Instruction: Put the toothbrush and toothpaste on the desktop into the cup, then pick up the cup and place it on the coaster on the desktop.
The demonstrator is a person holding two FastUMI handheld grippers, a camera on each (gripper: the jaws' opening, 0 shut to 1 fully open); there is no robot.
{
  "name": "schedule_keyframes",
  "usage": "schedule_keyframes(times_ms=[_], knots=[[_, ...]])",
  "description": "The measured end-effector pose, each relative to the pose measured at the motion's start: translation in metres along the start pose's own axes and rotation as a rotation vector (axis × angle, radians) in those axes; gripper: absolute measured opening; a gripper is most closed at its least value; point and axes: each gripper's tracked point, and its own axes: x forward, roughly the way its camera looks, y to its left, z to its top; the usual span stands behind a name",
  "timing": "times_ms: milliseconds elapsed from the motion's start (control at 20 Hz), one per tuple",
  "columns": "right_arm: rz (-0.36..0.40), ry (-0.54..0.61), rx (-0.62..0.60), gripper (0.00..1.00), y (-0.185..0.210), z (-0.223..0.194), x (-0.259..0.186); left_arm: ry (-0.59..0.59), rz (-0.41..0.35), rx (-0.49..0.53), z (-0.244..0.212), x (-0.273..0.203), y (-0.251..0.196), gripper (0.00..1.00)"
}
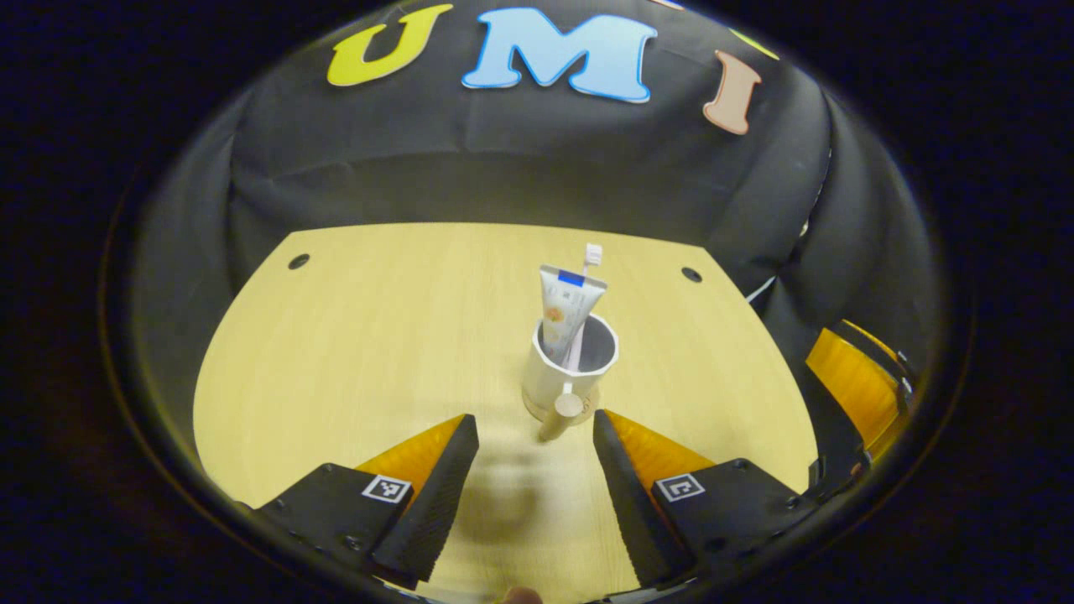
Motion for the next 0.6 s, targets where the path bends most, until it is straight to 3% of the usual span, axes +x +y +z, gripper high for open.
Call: schedule_keyframes(times_ms=[250, 600], knots=[[-0.006, -0.086, 0.031, 0.88, 0.015, 0.023, -0.019, -0.221, 0.001, 0.021, 0.032, -0.056, 0.008, 0.87], [-0.024, -0.242, -0.017, 0.88, 0.03, 0.048, -0.048, -0.545, 0.026, 0.038, 0.067, -0.125, 0.03, 0.89]])
